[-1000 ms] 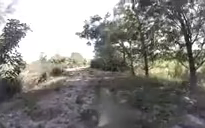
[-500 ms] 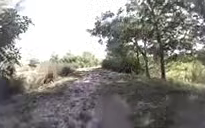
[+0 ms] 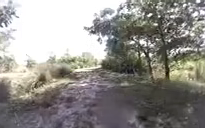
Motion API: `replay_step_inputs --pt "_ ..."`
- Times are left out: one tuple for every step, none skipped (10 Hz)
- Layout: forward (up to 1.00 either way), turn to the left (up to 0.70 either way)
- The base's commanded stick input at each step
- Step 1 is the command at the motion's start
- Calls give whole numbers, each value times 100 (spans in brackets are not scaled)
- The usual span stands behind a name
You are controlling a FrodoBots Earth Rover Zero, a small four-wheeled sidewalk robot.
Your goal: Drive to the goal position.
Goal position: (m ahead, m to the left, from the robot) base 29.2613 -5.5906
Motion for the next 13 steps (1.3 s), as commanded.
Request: replay_step_inputs --pt "85 0" --pt "85 0" --pt "85 0" --pt "85 0" --pt "85 0" --pt "85 0" --pt "85 0" --pt "85 0" --pt "85 0" --pt "85 0" --pt "85 0" --pt "85 0" --pt "85 0"
